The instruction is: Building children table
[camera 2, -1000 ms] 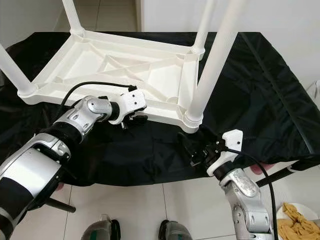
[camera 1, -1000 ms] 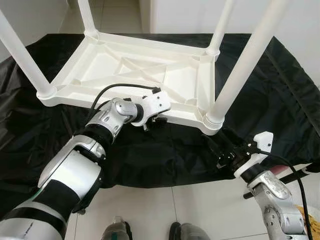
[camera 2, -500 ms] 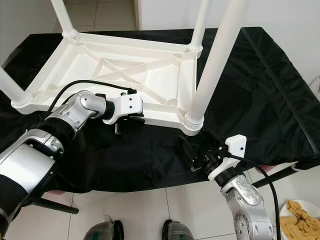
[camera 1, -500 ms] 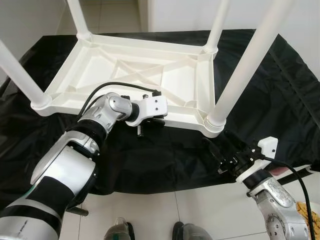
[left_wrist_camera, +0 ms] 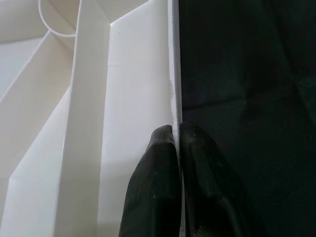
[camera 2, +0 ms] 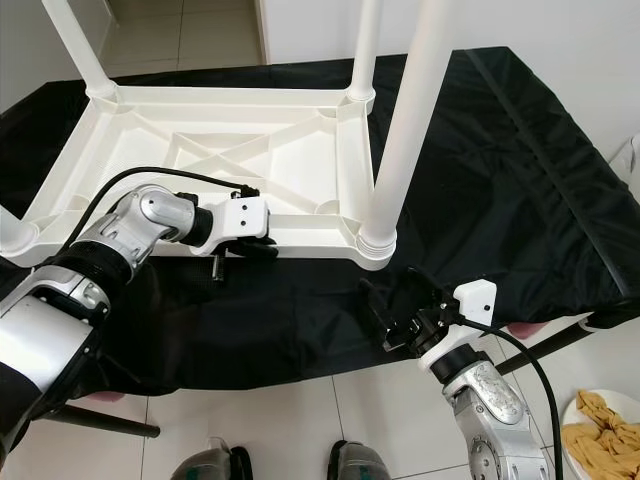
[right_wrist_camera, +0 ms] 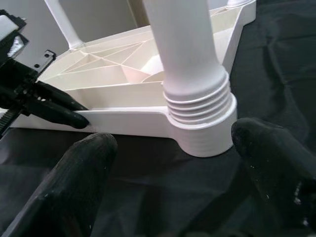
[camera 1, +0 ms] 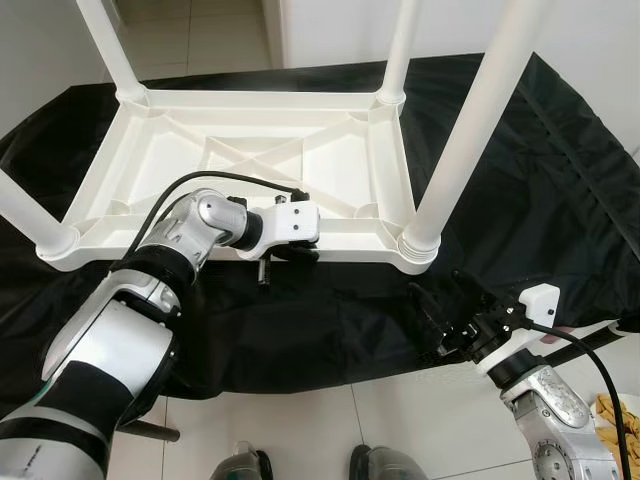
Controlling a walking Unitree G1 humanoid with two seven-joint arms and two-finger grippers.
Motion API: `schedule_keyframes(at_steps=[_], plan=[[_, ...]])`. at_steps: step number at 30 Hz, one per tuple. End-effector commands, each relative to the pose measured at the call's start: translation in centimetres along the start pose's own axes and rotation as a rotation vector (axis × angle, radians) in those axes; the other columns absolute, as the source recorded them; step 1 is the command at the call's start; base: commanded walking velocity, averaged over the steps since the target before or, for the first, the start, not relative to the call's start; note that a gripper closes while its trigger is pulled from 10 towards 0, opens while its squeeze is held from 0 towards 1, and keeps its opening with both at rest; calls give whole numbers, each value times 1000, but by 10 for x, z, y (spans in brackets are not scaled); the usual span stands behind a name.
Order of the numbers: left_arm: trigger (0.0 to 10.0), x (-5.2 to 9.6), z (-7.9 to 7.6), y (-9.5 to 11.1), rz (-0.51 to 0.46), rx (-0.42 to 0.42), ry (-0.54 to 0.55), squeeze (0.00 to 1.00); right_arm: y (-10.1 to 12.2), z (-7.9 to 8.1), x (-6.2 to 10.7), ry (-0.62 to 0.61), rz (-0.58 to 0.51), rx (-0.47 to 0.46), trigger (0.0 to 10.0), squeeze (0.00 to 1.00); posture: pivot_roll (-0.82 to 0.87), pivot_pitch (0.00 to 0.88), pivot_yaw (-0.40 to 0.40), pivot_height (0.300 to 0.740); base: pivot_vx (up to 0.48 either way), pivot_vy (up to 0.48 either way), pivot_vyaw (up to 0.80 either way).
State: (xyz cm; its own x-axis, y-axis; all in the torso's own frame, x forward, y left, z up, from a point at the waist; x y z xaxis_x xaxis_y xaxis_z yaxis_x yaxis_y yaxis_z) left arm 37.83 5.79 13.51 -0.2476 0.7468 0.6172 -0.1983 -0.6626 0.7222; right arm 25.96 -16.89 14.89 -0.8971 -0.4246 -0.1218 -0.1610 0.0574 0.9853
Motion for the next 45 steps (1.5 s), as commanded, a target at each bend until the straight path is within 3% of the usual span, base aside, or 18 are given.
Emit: schedule_keyframes(at_steps=[1, 16, 27, 28, 29, 30, 35, 36, 38, 39, 44, 45], plan=[[0, 4, -34, -55, 125, 114, -105, 0, 1, -6, 5, -22, 7, 7, 10000, 0, -74, 151, 71, 740, 0, 0, 0], [0, 25, -77, -47, 38, 60, -255, 0, 2, -18, 3, -38, 6, 44, 10000, 0, -61, 148, 69, 740, 0, 0, 0], [0, 36, -75, -7, -77, 59, -217, 0, 2, -23, -4, -27, -2, 65, 10000, 0, -49, 142, 65, 740, 0, 0, 0], [1804, 35, -73, -6, -79, 54, -207, 0, 3, -23, -5, -25, -3, 66, 10000, 0, -47, 143, 64, 740, 0, 0, 0], [5216, 34, -71, -5, -78, 52, -194, 0, 2, -23, -6, -24, -4, 66, 10000, 0, -47, 141, 64, 740, 0, 0, 0], [10000, 33, -70, -5, -76, 49, -183, 0, 2, -23, -6, -23, -5, 67, 10000, 0, -47, 141, 64, 740, 0, 0, 0], [10000, 31, -64, -2, -76, 70, -155, 0, 3, -23, -8, -17, -7, 69, 10000, 0, -46, 140, 64, 740, 0, 0, 0], [10000, 31, -62, 3, -89, 103, -135, 831, 2, -24, -8, -15, -9, 71, 10000, 0, -45, 141, 63, 740, 0, 0, 0], [10000, 32, -61, 5, -93, 110, -128, 831, 2, -24, -8, -15, -9, 72, 10000, 0, -45, 141, 63, 740, 0, 0, 0], [10000, 32, -59, 7, -105, 122, -118, 1000, 3, -25, -9, -15, -10, 73, 10000, 0, -46, 142, 64, 740, 0, 0, 0], [10000, 37, -44, 23, -171, 137, -56, 1000, 4, -25, -10, -13, -16, 78, 10000, 0, -48, 140, 63, 740, 0, 0, 0], [10000, 38, -41, 26, -189, 144, -44, 831, 4, -25, -10, -13, -17, 79, 10000, 0, -48, 139, 61, 740, 0, 0, 0]])
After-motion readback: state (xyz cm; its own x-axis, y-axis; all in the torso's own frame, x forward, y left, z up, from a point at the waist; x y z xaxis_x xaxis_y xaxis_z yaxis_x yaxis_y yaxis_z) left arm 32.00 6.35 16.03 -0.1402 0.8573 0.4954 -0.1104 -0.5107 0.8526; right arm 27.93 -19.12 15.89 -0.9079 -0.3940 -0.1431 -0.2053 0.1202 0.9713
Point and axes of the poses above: a point about 5 cm out from each wrist's last joint towards the gripper, its own x axis pointing back from the gripper into the wrist, its own y axis along the axis of the wrist's last joint, z = x × y, the point moved 5 cm from there along -x, pointing out of the wrist towards the gripper, and after that the axes turned 10 degrees about x, right-handed, at the moved point
